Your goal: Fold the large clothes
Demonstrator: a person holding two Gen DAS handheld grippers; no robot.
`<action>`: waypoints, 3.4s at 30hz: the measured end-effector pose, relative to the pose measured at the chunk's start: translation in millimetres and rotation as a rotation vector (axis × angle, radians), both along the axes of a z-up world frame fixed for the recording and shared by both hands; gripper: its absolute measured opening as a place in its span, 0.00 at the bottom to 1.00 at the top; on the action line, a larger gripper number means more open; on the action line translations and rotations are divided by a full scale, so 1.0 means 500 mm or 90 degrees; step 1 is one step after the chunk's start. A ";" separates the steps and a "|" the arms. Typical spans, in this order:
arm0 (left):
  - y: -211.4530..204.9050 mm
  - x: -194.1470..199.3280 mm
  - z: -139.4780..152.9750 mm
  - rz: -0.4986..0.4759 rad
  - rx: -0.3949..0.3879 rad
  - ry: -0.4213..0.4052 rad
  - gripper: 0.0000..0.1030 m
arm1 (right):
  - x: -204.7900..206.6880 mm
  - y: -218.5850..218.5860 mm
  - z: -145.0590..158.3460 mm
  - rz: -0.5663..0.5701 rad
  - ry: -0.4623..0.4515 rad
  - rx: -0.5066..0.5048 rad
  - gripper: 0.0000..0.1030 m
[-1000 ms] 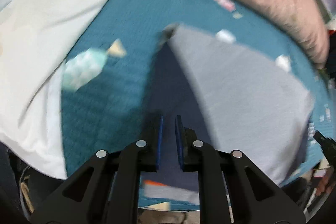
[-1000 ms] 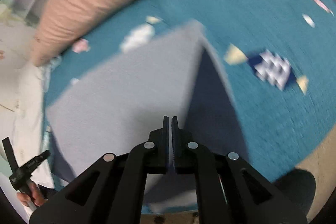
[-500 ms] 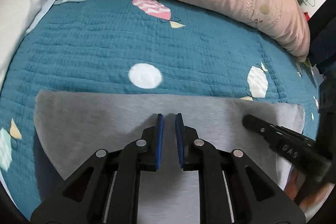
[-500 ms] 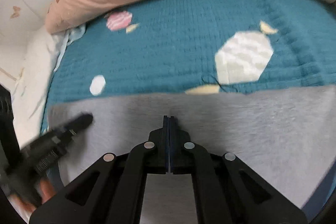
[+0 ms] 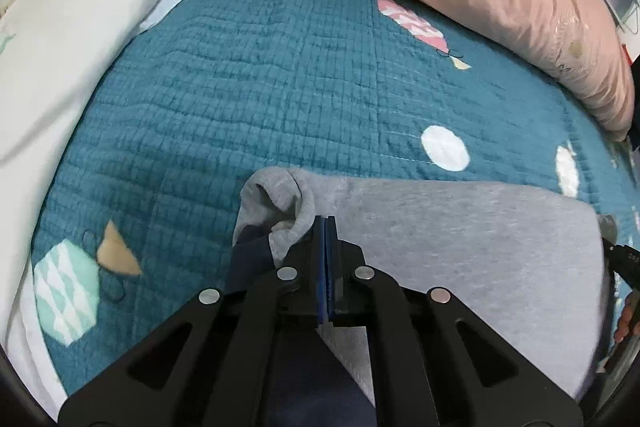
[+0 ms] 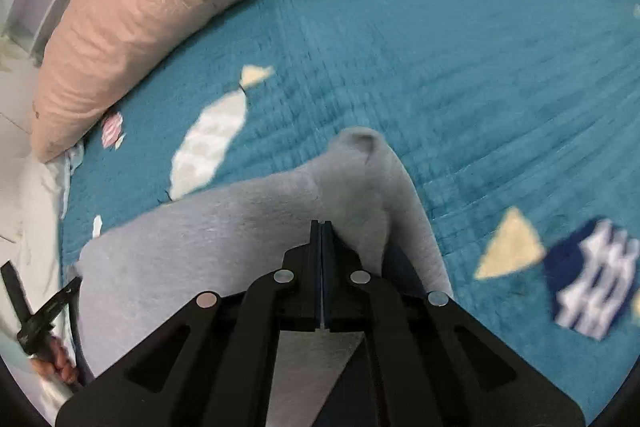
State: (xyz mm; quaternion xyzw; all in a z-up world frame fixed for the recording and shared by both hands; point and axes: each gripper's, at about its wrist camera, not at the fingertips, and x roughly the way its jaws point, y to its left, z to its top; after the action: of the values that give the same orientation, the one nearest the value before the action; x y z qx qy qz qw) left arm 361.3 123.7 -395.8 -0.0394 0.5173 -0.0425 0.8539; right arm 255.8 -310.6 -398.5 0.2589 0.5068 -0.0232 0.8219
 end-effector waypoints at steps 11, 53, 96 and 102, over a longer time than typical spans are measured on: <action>0.023 -0.138 0.152 0.006 0.042 -0.029 0.65 | -0.114 0.032 0.131 0.036 -0.033 -0.003 0.12; -0.070 -0.411 0.151 -0.047 0.048 0.004 0.77 | -0.308 -0.015 0.054 0.006 0.061 0.236 0.49; -0.220 -0.263 0.152 -0.071 0.031 0.015 0.75 | -0.254 0.013 0.045 -0.040 -0.041 0.179 0.16; -0.321 -0.135 0.164 -0.093 -0.022 0.048 0.29 | -0.237 0.020 0.029 -0.023 -0.042 0.164 0.16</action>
State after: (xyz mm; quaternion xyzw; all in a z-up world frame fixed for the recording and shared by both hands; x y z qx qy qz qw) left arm 294.0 -36.6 -314.0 -0.0175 0.5498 -0.1121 0.8275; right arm 137.4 -300.6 -384.1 0.3720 0.4735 0.0356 0.7976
